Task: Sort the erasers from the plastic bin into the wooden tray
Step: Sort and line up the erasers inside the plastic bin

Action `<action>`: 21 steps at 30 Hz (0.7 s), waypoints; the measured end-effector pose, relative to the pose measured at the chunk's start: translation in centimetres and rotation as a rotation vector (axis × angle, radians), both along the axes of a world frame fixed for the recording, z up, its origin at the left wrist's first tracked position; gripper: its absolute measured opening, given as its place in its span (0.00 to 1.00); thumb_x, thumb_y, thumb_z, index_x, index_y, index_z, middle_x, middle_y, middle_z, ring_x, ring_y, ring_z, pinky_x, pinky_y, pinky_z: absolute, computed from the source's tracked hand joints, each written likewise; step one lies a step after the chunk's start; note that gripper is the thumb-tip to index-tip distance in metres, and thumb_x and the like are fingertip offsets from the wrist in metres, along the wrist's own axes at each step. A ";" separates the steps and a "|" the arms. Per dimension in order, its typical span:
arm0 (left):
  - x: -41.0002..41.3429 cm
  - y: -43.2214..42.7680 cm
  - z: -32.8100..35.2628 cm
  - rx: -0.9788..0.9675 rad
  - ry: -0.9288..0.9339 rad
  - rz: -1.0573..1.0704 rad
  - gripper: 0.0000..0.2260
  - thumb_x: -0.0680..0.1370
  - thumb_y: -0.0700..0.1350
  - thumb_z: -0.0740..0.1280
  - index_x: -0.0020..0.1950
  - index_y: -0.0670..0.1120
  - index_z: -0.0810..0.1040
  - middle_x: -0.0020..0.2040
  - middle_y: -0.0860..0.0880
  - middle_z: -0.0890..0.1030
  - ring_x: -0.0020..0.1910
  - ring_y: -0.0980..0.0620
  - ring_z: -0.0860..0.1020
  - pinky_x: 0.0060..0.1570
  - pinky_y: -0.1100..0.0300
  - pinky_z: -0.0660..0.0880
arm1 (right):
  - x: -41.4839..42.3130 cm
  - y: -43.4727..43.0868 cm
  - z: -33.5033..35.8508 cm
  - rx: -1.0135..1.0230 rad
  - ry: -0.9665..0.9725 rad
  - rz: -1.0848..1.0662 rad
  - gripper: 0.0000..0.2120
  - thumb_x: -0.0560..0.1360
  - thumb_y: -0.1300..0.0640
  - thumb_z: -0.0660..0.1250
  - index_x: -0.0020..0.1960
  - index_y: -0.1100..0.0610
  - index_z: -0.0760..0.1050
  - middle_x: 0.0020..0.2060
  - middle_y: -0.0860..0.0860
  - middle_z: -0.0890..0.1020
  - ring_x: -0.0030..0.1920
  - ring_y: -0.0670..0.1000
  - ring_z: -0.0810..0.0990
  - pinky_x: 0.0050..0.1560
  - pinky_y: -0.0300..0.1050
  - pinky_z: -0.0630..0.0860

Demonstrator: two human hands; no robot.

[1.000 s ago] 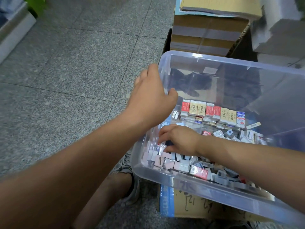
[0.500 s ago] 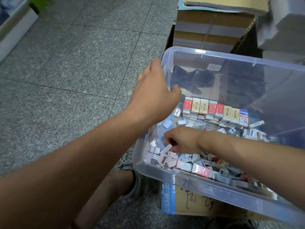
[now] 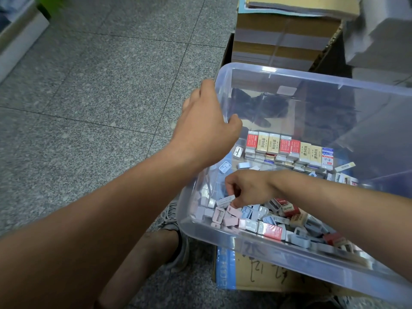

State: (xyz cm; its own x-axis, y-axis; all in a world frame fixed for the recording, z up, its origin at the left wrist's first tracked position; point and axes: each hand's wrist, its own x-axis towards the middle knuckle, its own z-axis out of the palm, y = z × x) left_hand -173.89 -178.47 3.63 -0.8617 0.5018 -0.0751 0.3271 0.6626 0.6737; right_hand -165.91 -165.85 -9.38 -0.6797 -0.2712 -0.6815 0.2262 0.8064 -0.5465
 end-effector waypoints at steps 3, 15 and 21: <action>0.0 0.0 0.0 0.003 0.000 0.001 0.20 0.77 0.50 0.67 0.67 0.48 0.67 0.62 0.49 0.73 0.62 0.46 0.73 0.60 0.43 0.75 | 0.2 -0.1 -0.2 -0.010 0.007 -0.063 0.12 0.73 0.57 0.75 0.41 0.47 0.72 0.39 0.44 0.77 0.38 0.46 0.75 0.39 0.40 0.72; 0.0 0.1 0.0 -0.007 -0.004 0.001 0.21 0.77 0.50 0.66 0.68 0.47 0.66 0.63 0.48 0.73 0.62 0.45 0.73 0.61 0.43 0.74 | 0.3 1.4 1.9 -0.140 0.144 -0.179 0.14 0.71 0.62 0.77 0.39 0.51 0.72 0.32 0.44 0.76 0.30 0.42 0.72 0.34 0.37 0.72; -0.1 0.1 0.1 -0.003 -0.012 -0.001 0.21 0.77 0.50 0.66 0.67 0.48 0.66 0.62 0.48 0.74 0.61 0.45 0.74 0.59 0.42 0.76 | 2.1 2.0 4.3 -0.269 -0.157 -0.035 0.10 0.71 0.65 0.77 0.45 0.57 0.77 0.35 0.46 0.83 0.35 0.45 0.79 0.36 0.38 0.73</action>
State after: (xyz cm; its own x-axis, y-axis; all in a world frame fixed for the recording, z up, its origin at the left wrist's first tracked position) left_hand -174.00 -178.41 3.74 -0.8601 0.5027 -0.0868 0.3202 0.6644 0.6753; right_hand -163.85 -163.84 -5.12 -0.5841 -0.4342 -0.6858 0.3499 0.6276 -0.6954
